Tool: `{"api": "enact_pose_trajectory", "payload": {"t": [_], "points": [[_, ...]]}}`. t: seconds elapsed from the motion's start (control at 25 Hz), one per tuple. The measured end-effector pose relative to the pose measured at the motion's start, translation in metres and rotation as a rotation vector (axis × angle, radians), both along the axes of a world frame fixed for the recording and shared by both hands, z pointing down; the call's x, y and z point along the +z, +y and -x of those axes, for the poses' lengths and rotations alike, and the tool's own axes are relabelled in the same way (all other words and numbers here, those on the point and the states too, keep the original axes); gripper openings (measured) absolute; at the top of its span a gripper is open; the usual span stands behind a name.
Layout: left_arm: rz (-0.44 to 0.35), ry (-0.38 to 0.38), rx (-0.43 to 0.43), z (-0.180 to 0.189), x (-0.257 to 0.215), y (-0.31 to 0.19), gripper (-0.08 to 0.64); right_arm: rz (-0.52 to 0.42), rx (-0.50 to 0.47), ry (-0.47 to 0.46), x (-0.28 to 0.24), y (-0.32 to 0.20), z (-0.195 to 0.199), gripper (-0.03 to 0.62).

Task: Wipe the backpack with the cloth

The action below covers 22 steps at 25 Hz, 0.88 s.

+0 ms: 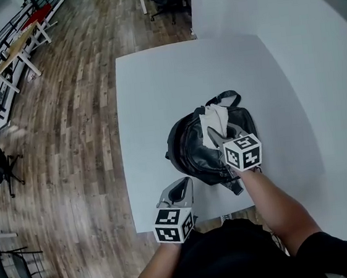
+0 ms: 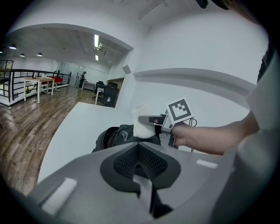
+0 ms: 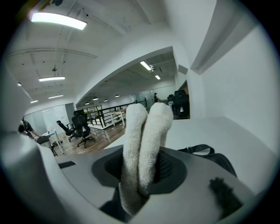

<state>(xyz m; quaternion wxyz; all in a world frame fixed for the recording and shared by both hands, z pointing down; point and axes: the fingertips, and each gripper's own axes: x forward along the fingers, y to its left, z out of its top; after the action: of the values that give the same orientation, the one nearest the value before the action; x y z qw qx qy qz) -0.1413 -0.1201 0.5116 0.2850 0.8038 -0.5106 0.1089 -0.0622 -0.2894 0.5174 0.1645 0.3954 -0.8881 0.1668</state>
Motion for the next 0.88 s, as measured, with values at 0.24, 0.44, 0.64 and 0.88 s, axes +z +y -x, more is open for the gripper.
{"api": "enact_pose_trajectory", "payload": {"t": [0.24,0.44,0.64,0.88], "points": [[0.005,-0.005,-0.05,0.025,0.002,0.01,0.008,0.034,-0.103,-0.002,0.016,0.018,0.064,0.127],[0.008,-0.012,-0.1,0.044,0.002,0.02,0.008,0.05,-0.161,-0.024,0.018,0.027,0.104,0.128],[0.009,-0.014,-0.133,0.056,0.003,0.024,0.008,0.052,-0.2,-0.029,0.021,0.03,0.128,0.127],[0.012,-0.013,-0.154,0.065,0.006,0.025,0.008,0.061,-0.209,-0.027,0.029,0.03,0.137,0.129]]}}
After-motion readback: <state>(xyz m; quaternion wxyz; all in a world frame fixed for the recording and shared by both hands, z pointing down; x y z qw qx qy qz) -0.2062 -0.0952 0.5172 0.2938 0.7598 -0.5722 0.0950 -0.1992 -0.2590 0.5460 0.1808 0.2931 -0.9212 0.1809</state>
